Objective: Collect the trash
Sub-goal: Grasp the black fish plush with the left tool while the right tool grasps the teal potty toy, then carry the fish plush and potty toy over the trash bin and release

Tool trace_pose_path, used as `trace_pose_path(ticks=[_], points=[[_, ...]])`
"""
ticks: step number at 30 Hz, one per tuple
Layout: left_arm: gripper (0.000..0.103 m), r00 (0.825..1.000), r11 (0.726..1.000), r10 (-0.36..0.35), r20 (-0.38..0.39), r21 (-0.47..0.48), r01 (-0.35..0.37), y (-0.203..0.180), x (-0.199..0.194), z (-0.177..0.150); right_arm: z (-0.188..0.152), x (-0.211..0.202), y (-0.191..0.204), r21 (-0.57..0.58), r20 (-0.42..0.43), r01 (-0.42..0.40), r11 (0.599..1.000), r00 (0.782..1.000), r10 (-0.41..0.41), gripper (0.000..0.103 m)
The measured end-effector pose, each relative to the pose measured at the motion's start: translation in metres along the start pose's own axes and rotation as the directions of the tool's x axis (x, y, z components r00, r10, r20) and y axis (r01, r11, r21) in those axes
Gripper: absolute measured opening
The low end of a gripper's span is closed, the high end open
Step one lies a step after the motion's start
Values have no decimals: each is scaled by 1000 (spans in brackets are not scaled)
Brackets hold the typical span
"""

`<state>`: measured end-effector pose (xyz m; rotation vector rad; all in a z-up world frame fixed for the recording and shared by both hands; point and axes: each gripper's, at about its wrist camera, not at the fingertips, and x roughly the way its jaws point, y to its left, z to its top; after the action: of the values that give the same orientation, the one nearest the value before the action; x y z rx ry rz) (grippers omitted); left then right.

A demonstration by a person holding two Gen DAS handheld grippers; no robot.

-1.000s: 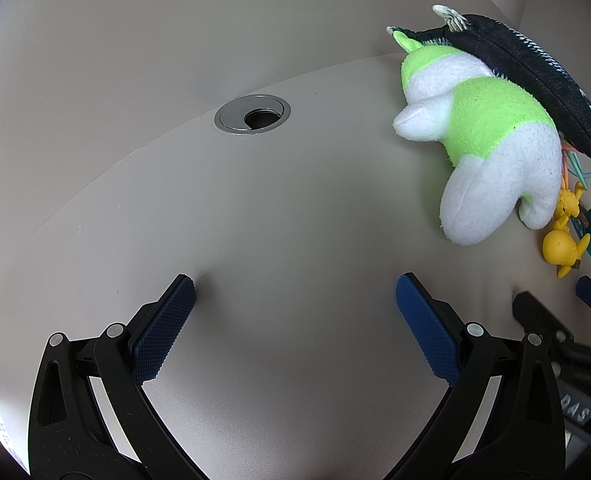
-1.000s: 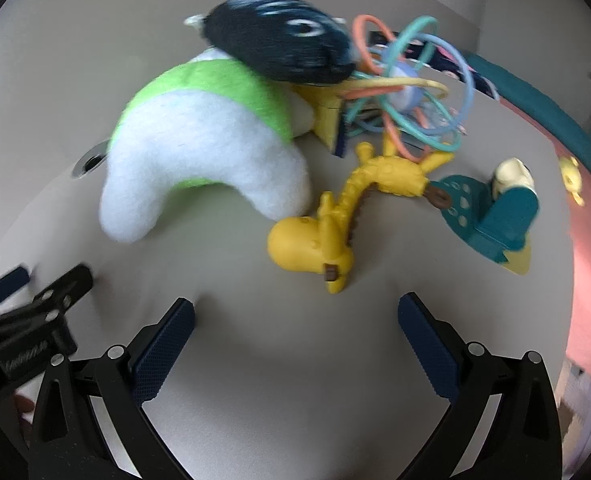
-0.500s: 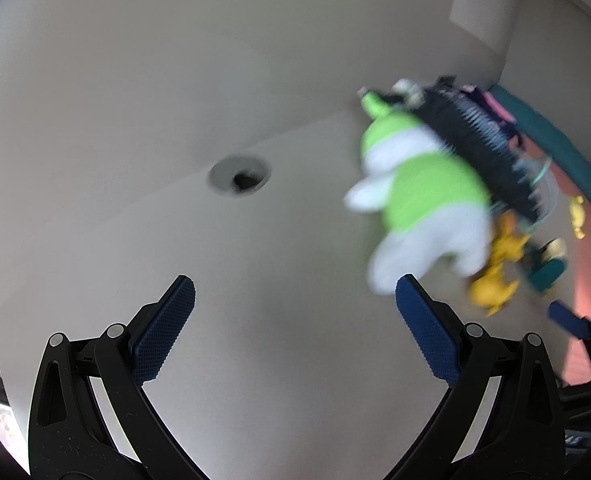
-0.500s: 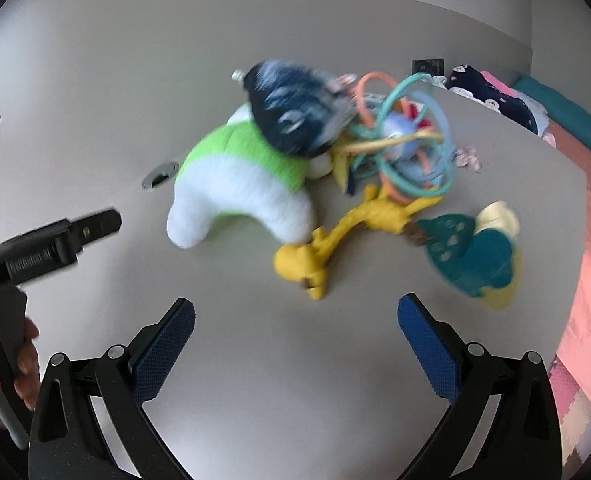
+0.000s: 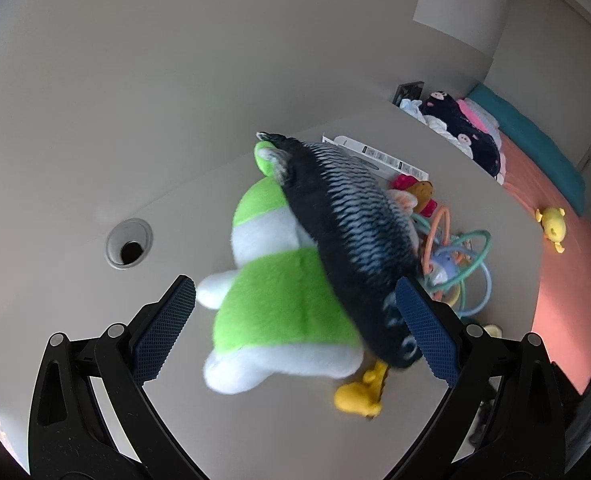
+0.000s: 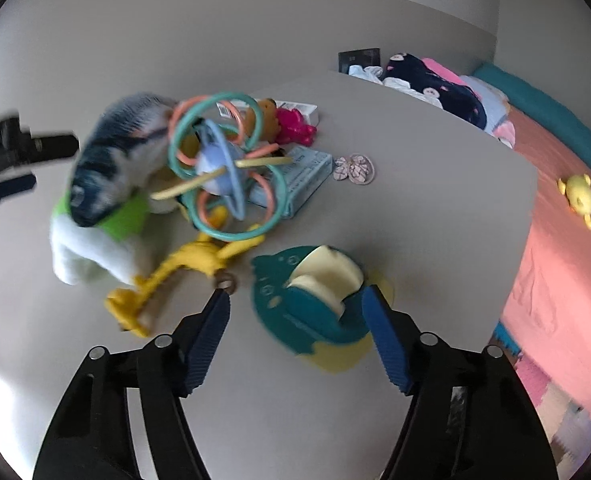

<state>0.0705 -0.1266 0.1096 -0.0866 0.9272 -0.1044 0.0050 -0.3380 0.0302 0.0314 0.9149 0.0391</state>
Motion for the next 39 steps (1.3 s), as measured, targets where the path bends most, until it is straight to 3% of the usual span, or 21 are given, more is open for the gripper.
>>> trace_pose_path(ticks=[6,13,18,20,21,22,26,29,39], points=[[92,999,1000,18,-47,-20,-19,-10,13,14,8,25,-5,-82,-25,28,996,999,-30,53],[90,992,997,79,-102,8,-79,-30,43,30,13,46,-18,-91,-46,27,996,998,-31,51],[84,988,998,40,-146,-50,-48,-29,71,33,16,46,-21,-80,-46,7,997,999,-11,50],[51,994,999,36,-104,-31,-39,-34,68,33,17,44,-23,-63,-52,-24,998,998,21,50],[43,996,999,11,-83,-30,-13,-35,63,33,17,42,-25,-52,-51,-41,998,998,38,50],[25,997,999,-36,-69,-35,34,-34,59,33,17,38,-28,-38,-42,-64,997,997,62,50],[22,992,991,-129,5,-32,129,-28,27,36,19,23,-36,6,-16,-103,995,995,103,50],[22,988,989,-143,59,-18,144,-27,2,38,18,12,-41,26,8,-115,993,993,115,50],[22,965,970,-238,109,69,231,-59,-64,19,-1,-46,-71,108,124,-141,984,984,127,50]])
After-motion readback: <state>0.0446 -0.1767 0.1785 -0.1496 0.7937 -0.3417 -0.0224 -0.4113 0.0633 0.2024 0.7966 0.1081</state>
